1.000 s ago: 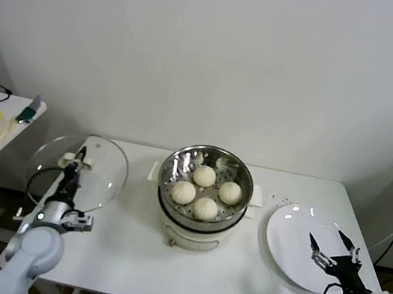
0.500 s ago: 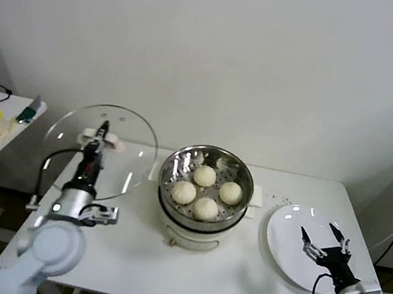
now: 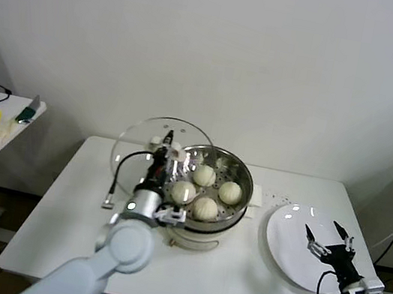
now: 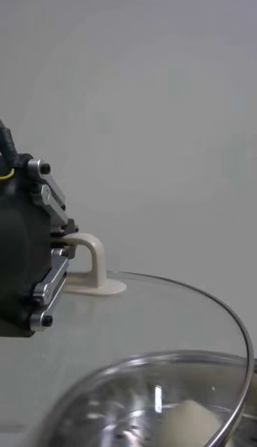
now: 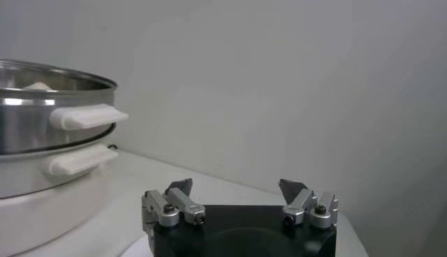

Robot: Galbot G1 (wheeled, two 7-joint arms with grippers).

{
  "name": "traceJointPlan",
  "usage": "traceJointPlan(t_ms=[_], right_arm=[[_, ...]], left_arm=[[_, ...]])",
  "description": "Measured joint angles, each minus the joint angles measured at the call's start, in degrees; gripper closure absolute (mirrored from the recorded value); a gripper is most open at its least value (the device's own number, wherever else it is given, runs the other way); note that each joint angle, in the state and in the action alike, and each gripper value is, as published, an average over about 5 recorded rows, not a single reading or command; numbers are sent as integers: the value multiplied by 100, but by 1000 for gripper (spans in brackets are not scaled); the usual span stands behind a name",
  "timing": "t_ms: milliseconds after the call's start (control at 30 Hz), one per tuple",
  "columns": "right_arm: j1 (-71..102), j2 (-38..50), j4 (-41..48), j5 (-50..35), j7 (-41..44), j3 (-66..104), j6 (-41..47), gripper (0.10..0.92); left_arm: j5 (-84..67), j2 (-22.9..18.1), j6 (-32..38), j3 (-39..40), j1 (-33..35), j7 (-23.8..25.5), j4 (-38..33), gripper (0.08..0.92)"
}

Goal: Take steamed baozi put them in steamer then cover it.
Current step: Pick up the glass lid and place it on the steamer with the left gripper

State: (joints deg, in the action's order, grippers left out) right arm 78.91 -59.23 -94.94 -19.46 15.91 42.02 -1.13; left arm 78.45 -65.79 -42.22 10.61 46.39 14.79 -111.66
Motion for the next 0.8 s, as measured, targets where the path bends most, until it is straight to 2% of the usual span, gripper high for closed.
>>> traceJointPlan(t_ms=[200,400,600,800], right_arm=[[57,-53,56,50,69,135,-75,203],[118,-65,65,61,120,268,-113,203],[165,-61,66,68,155,366,-137,203],[177,-67,77,92,194,408,-153,203]], left_arm=[[215,-712,-1,274,-310,161,614,845],[324,-1232,1,456,-395,195,1163,845],[426,-1604,2,475,-484,205,1597,845],[442,-1792,1,465,-541,224,1861,845]])
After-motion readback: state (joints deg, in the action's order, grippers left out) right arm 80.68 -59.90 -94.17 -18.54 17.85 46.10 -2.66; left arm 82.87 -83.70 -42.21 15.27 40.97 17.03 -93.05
